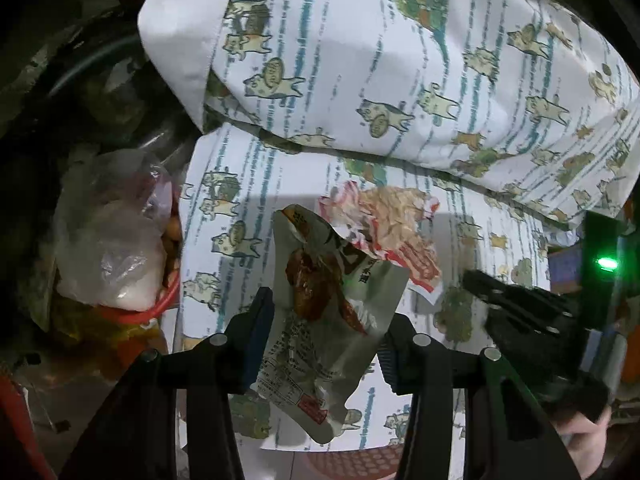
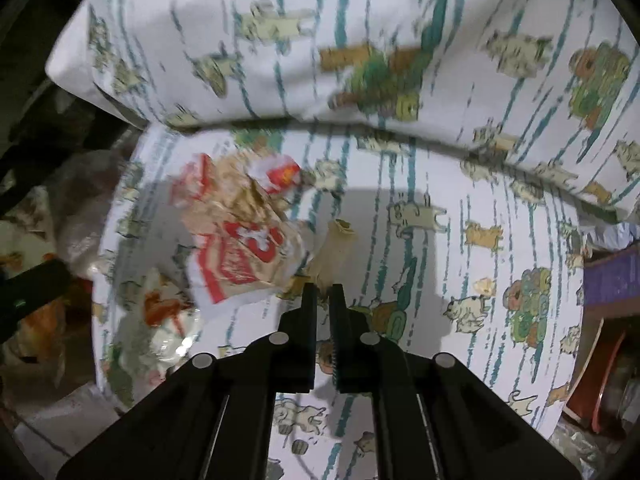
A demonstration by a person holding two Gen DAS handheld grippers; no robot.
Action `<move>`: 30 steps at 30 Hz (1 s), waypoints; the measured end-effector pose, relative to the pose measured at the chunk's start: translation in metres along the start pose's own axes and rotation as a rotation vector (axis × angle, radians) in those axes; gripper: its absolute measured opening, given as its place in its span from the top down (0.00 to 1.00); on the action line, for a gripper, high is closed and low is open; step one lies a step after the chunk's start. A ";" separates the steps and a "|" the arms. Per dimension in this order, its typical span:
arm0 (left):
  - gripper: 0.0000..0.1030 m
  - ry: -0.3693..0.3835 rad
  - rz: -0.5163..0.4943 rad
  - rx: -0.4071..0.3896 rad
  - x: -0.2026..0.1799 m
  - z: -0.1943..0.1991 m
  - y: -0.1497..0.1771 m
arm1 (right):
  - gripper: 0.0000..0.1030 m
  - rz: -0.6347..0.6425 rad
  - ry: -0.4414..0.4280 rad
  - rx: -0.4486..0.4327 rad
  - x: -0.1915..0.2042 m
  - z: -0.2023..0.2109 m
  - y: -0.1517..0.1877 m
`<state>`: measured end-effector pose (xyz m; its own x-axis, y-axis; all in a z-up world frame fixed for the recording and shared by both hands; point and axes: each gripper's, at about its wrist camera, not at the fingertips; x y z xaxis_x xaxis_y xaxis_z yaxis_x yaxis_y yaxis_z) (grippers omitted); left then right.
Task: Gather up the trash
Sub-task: 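Grasp the small tan bone with the right tool while the left tool holds the packet, then carry the held packet and bone over the pink basket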
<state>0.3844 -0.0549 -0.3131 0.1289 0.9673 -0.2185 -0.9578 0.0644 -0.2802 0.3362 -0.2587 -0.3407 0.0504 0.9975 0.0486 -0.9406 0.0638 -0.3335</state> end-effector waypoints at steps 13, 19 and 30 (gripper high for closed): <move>0.52 0.091 -0.001 -0.068 -0.002 0.006 0.000 | 0.95 0.027 -0.098 -0.165 -0.003 0.053 -0.007; 0.52 -0.001 0.045 -0.278 0.003 0.043 0.003 | 0.95 0.089 -0.129 -0.259 0.007 0.078 -0.001; 0.52 -0.093 -0.095 -0.508 -0.032 0.143 0.044 | 0.95 0.143 -0.052 -0.503 0.013 0.176 0.017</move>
Point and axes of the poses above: each gripper's, at about its wrist camera, not at the fingertips, and z roughly against the way its jaws point, x to its left, y to its underside, and after that the axes turned 6 degrees about y, right-handed
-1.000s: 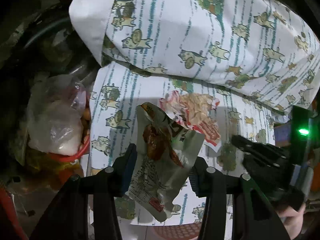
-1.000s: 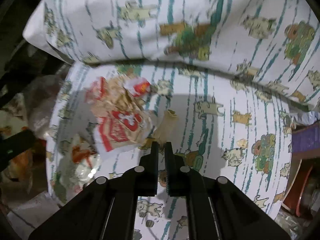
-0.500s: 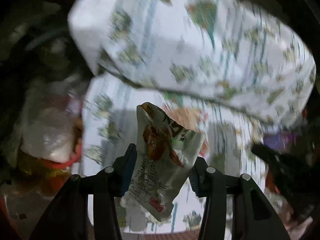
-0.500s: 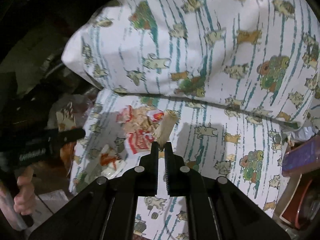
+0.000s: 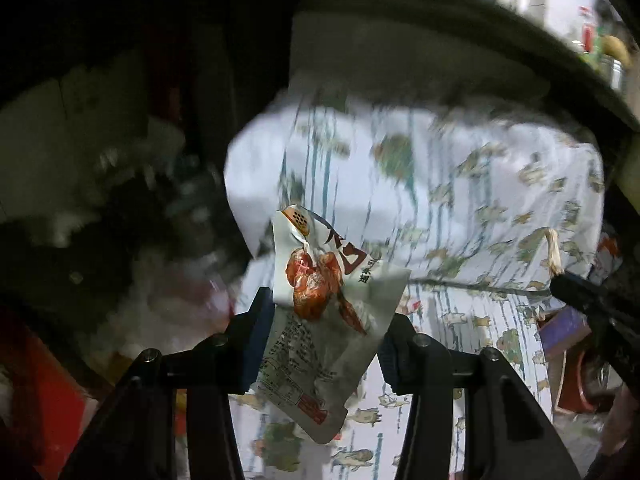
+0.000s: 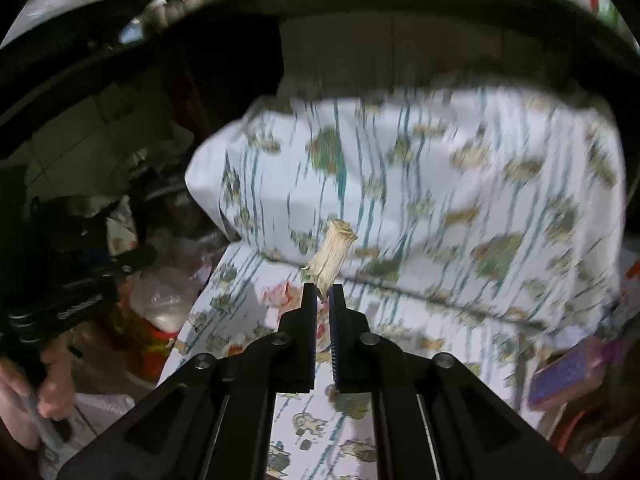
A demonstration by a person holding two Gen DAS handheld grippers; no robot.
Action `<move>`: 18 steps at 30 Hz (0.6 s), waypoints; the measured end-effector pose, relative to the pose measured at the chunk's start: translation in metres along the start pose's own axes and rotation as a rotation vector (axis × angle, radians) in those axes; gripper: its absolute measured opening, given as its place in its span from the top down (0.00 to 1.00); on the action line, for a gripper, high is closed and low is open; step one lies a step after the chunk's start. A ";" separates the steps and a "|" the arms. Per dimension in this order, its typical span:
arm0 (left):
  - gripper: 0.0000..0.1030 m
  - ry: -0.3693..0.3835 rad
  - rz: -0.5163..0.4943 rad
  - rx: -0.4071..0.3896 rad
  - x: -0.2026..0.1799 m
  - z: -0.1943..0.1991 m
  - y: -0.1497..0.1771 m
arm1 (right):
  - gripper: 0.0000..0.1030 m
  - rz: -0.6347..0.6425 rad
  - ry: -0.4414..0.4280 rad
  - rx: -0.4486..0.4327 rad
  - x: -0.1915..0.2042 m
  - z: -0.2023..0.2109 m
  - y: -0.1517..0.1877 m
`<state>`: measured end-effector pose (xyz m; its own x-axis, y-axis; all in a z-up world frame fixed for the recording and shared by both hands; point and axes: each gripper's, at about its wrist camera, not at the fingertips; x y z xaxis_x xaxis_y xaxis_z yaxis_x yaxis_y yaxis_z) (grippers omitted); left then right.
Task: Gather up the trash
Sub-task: 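Carry the held packet and bone over the pink basket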
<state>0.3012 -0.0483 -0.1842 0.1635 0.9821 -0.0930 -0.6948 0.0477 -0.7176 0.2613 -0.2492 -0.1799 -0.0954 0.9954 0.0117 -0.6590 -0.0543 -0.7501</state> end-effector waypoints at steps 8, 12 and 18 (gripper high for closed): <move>0.52 0.104 -0.013 0.025 -0.026 0.078 0.021 | 0.95 -0.052 -0.018 -0.049 0.003 0.095 0.037; 0.52 0.162 -0.043 0.045 -0.040 0.099 0.049 | 0.98 -0.095 -0.034 -0.039 0.006 0.119 0.064; 0.52 0.180 -0.072 0.085 -0.047 0.089 0.088 | 0.98 -0.078 -0.037 0.053 0.016 0.109 0.106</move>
Point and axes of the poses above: each gripper's, at about its wrist camera, not at the fingertips, and z roughly against the way its jaws point, x to its left, y to its underside, and after that the axes turned 6 degrees about y, right-handed
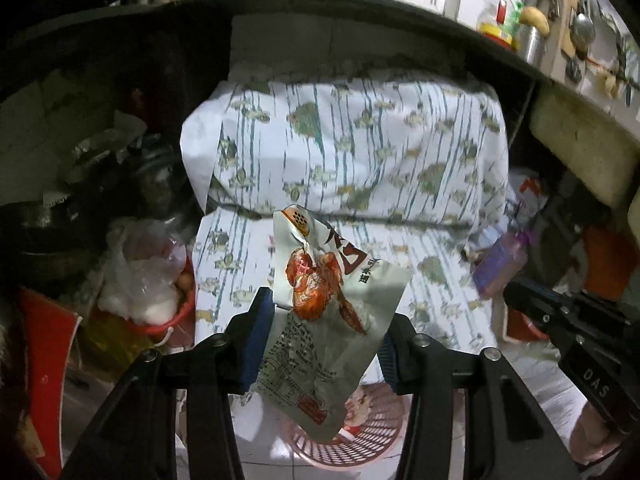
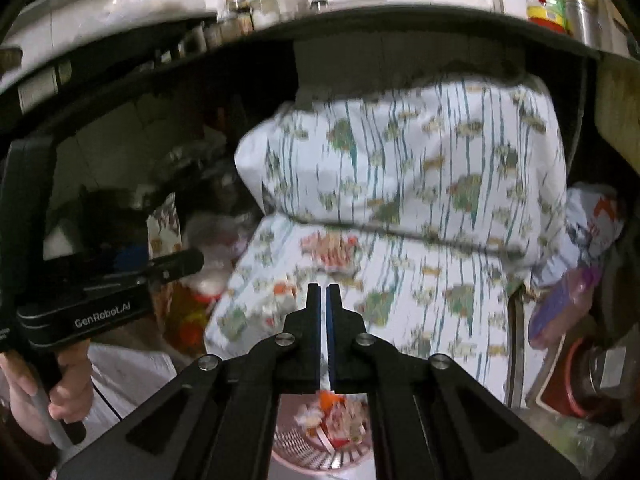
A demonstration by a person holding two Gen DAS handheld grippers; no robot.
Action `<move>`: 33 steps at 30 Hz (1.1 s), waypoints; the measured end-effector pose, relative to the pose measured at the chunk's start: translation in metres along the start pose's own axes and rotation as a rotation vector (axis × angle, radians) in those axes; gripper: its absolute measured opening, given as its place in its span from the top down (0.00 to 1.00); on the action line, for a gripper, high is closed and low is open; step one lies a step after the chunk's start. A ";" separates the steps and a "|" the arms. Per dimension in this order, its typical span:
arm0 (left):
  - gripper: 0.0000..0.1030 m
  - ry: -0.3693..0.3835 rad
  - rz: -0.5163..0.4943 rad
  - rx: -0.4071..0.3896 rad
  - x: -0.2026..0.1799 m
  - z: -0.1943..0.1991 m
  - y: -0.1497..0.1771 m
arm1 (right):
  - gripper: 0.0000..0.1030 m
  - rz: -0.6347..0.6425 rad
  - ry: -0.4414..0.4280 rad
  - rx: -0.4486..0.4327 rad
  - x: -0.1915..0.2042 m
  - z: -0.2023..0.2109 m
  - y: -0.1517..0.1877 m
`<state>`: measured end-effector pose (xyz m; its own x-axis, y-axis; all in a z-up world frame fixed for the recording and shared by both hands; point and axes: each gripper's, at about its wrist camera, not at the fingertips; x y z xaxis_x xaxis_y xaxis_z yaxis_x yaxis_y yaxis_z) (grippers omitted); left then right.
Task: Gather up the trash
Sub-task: 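Carry the held packet and bone over the pink basket, then open both tools to drop the packet and bone into the basket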
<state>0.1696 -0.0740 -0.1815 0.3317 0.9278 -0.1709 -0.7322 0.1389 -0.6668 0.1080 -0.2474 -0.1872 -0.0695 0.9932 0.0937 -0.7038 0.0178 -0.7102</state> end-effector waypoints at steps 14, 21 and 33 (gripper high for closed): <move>0.52 0.239 0.138 0.394 0.032 -0.103 0.066 | 0.98 -0.046 -0.061 0.448 -0.008 -0.120 0.094; 0.51 0.303 0.178 0.641 0.025 -0.150 0.115 | 0.97 -0.116 -0.080 0.587 -0.024 -0.149 0.119; 0.22 0.231 0.204 0.661 0.032 -0.175 0.118 | 0.91 -0.138 -0.078 0.560 -0.033 -0.144 0.111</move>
Point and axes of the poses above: each gripper's, at about its wrist camera, not at the fingertips, and z roughly against the way its jaws point, x to its left, y to its underside, and after that the axes turned 6 degrees about y, right-handed
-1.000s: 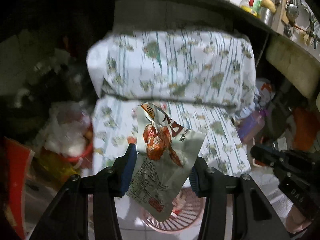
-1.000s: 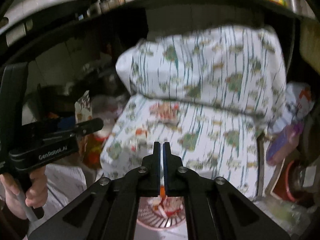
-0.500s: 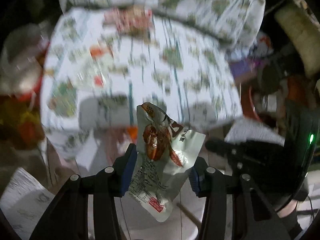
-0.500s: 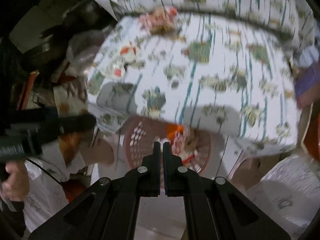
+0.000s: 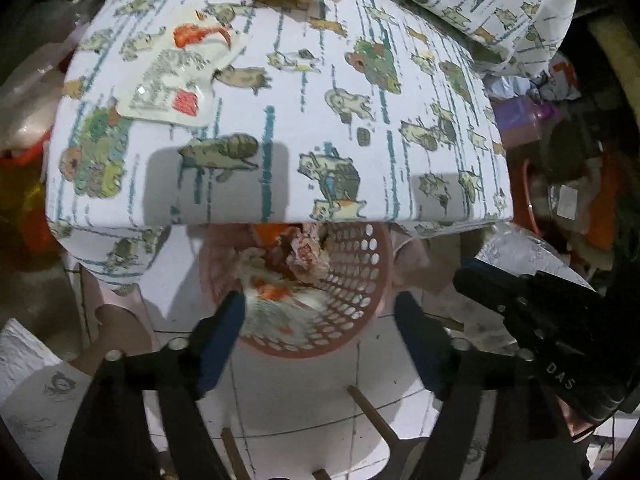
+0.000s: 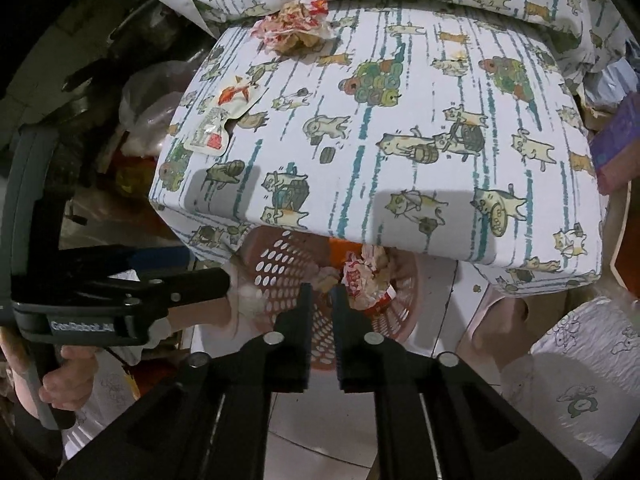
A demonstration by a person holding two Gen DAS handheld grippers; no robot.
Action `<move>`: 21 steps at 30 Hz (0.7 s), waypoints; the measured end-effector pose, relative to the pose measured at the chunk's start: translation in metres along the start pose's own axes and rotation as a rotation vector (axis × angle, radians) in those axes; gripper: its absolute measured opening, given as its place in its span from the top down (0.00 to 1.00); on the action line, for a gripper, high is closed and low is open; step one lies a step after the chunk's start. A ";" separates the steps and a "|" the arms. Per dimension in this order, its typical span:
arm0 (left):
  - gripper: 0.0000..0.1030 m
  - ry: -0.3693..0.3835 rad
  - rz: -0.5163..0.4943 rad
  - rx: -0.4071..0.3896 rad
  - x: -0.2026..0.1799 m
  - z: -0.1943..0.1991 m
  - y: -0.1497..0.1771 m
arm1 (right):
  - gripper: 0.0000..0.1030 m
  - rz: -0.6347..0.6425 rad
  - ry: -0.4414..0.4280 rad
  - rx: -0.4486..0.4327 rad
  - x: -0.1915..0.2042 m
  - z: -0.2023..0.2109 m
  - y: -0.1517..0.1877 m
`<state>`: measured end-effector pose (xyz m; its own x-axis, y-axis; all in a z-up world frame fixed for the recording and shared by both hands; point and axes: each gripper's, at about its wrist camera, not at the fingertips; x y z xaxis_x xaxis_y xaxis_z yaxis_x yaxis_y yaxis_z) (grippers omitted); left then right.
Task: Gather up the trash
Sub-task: 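Open both tools to drop the packet and bone into the basket, then raise both open tools from the basket back over the stool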
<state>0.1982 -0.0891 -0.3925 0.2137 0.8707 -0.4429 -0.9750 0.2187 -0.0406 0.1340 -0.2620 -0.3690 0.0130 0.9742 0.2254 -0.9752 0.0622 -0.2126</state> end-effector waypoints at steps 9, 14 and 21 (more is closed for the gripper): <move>0.22 -0.131 -0.061 -0.155 -0.005 0.031 -0.005 | 0.89 0.020 0.052 -0.082 0.004 0.014 -0.002; 0.22 -0.182 -0.105 -0.220 -0.015 0.047 -0.003 | 0.88 0.050 0.078 -0.149 0.011 0.024 -0.003; 0.22 -0.202 -0.122 -0.288 -0.022 0.066 0.000 | 0.82 0.040 0.078 -0.207 0.016 0.034 -0.007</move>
<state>0.1974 -0.0794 -0.3239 0.3096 0.9214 -0.2351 -0.9127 0.2186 -0.3451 0.1333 -0.2544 -0.3317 -0.0002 0.9901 0.1407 -0.9090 0.0585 -0.4126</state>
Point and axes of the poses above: each gripper's, at about its wrist camera, not at the fingertips, and z roughly against the way its jaws point, x to its left, y to its underside, and after that the axes turned 6 degrees about y, right-handed
